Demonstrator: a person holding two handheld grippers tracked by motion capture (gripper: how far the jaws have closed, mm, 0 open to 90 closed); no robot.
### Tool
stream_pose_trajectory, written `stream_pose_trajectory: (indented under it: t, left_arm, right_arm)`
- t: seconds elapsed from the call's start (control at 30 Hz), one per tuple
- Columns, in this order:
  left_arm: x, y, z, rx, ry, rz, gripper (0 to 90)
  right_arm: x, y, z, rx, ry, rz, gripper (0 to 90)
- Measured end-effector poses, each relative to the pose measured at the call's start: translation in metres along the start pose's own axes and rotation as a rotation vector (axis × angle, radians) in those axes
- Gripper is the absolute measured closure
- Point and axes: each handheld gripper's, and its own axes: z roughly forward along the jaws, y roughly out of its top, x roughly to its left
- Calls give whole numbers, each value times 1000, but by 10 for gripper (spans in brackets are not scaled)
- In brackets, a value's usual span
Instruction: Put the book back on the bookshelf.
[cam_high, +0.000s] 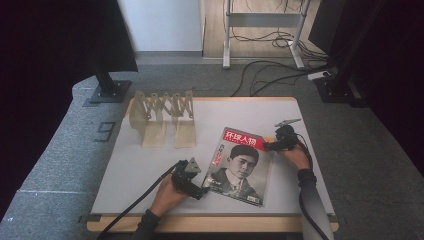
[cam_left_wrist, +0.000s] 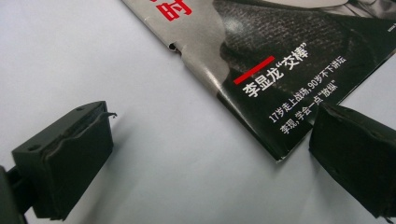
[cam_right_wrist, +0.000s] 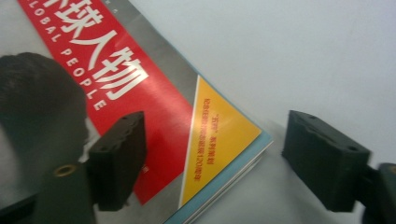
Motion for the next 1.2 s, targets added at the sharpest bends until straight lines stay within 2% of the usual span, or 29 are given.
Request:
stream_pose_trajectory:
  t: [0.03,0.1,0.3,0.43,0.47,0.5,0.6,0.77,1.07,1.2]
  left_arm:
    - [0,0,0,0,0,0,0]
    - [0,0,0,0,0,-1,0]
    - [0,0,0,0,1,-2,0]
    - [0,0,0,0,1,-1,0]
    - [0,0,0,0,-1,-3,0]
    - [0,0,0,0,-1,-3,0]
    - [0,0,0,0,0,-3,0]
    - [0,0,0,1,-2,-2,0]
    - [1,0,0,1,-6,0,0]
    - [4,1,-2,9,-29,4,0]
  right_arm:
    - [0,0,-2,-1,30,12,316]
    - [0,0,-3,2,34,19,330]
    - [-1,3,-5,23,10,27,457]
    - [-2,4,-10,10,-18,30,635]
    - [-3,6,-15,1,-23,28,721]
    - [-2,7,-17,-5,-27,26,757]
    - [-1,9,-21,-16,-20,27,804]
    - [10,18,-33,-16,-9,-9,837]
    - [23,31,-57,-64,43,-34,847]
    - [33,40,-70,-82,61,-61,849]
